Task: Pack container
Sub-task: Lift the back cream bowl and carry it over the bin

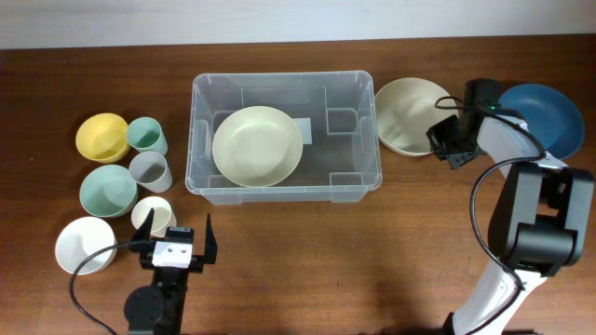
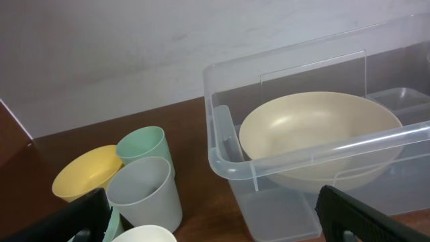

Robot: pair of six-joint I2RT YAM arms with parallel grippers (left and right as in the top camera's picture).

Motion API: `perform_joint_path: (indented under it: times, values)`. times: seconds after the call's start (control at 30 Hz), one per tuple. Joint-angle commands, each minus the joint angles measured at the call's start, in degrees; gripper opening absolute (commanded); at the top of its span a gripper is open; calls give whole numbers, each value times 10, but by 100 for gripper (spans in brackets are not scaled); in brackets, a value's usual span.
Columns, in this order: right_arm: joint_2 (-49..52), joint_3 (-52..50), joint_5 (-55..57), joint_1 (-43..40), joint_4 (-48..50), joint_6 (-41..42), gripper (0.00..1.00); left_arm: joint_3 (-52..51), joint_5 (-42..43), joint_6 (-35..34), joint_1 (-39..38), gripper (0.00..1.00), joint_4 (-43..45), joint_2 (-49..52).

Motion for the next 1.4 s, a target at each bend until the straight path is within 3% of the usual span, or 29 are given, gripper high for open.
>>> perform_joint_path:
  times: [0.0, 0.4, 0.53, 0.63, 0.83, 1.07, 1.37]
  values:
    - [3, 26, -42, -31, 9, -16, 4, -3, 9, 9, 4, 100, -1, -3]
    - [-23, 139, -481, -103, 195, -70, 4, -3, 9, 9, 4, 100, -1, -3]
    - [-48, 184, -594, -78, 203, -72, 4, -3, 8, 9, 4, 100, -1, -3]
    - [-75, 191, -610, -31, 201, -87, 4, -3, 9, 9, 4, 100, -1, -3]
    - [-96, 191, -496, 124, 114, -139, 4, -3, 8, 9, 4, 100, -1, -3]
    - [-94, 191, -113, 290, -23, -179, 4, -3, 9, 9, 4, 100, -1, -3]
    - [-68, 191, 21, 367, -39, -165, 4, -3, 8, 9, 4, 100, -1, -3]
